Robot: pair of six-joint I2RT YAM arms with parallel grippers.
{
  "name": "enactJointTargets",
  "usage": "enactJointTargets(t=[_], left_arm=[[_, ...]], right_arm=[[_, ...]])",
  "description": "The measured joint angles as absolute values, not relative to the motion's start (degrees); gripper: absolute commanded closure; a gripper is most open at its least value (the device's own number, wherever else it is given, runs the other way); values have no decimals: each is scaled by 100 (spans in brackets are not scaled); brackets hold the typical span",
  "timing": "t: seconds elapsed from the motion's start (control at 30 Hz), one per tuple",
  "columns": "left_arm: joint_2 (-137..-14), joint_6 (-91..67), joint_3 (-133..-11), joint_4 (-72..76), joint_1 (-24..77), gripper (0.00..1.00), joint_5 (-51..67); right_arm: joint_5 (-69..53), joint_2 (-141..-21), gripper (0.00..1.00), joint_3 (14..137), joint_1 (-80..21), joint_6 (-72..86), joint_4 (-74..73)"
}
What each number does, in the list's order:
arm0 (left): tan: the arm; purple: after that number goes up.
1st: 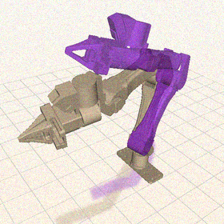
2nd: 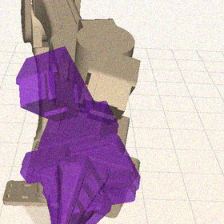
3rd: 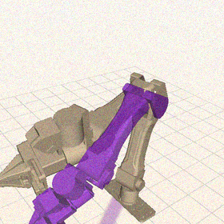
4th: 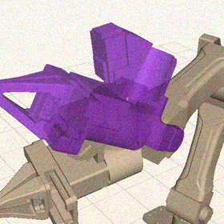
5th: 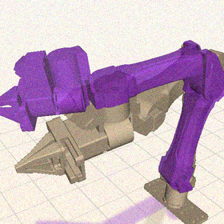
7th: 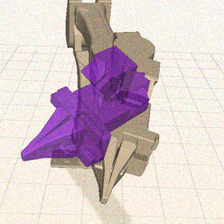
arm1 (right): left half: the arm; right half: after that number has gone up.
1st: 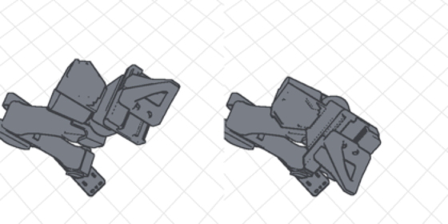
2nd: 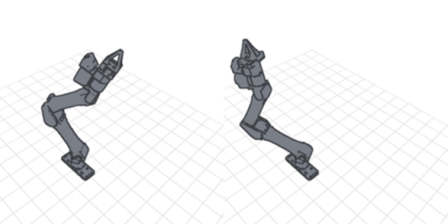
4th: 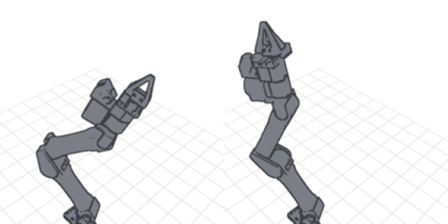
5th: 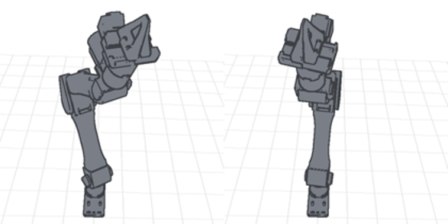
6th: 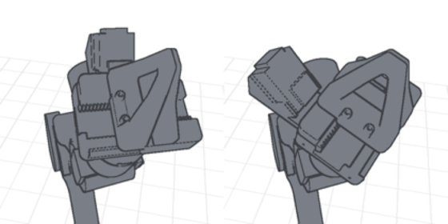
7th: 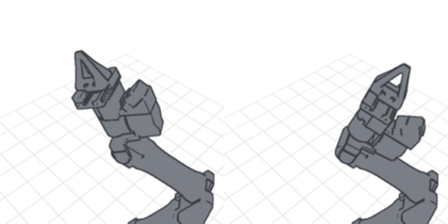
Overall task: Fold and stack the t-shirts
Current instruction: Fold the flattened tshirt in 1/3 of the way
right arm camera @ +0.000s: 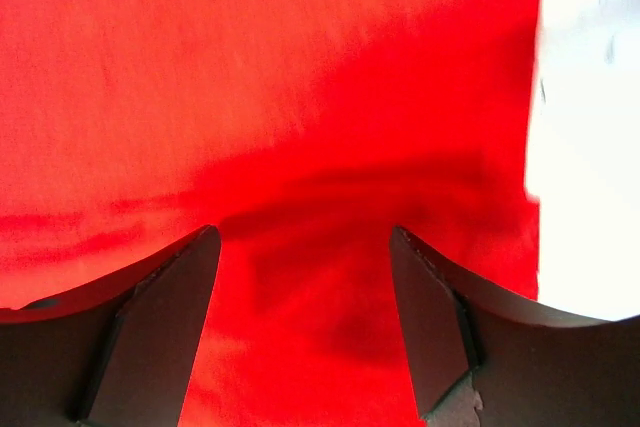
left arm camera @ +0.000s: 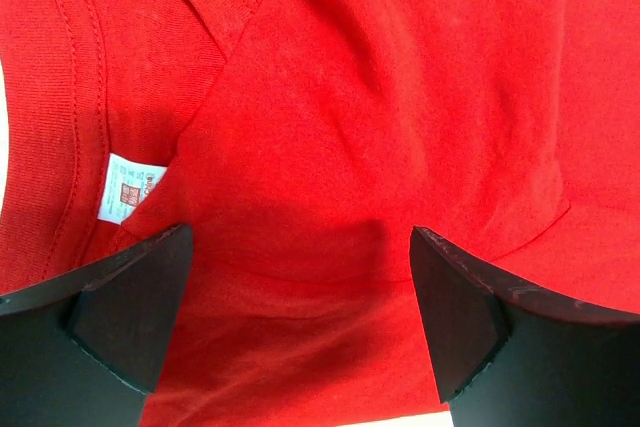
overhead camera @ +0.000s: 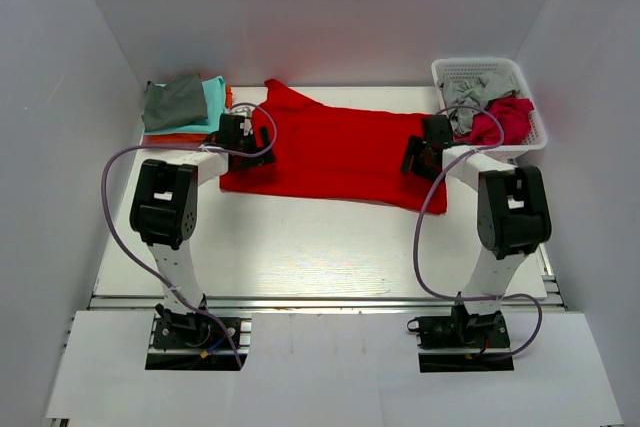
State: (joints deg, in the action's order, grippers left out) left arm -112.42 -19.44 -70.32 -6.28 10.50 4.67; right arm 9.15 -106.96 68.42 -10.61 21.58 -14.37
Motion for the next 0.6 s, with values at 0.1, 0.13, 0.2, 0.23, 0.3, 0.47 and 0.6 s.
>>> enactJointTargets(t=[0.1,0.13,0.2,0.23,0.3,0.47,0.6], left_arm=[[-11065,-1973,-6785,-587,1046,0,436],[-10984,-1994,-6689,-593,1044,0,425],[-10801,-2051,-6453,-596,1041,0,399],[-10680,-2088,-6305,-600,1039,0,381],[-10416,-2169,-6020,-690,1033,0,357],[-9682,-2543,-5325,-1236,1028,0,99],[-8674,-2956,-4471,-1922,1028,0,-45]], right_arm=[[908,-10219,24,6364,-1096,2213,-1437],[906,-10064,23,6204,-1100,2244,-1446],[886,-9795,23,5839,-1116,2331,-1334],[875,-9673,22,5629,-1125,2377,-1328],[864,-9500,22,5218,-1127,2460,-1264],[718,-8871,22,4491,-1127,2703,-972],[368,-7970,24,3732,-1129,2860,-1063]])
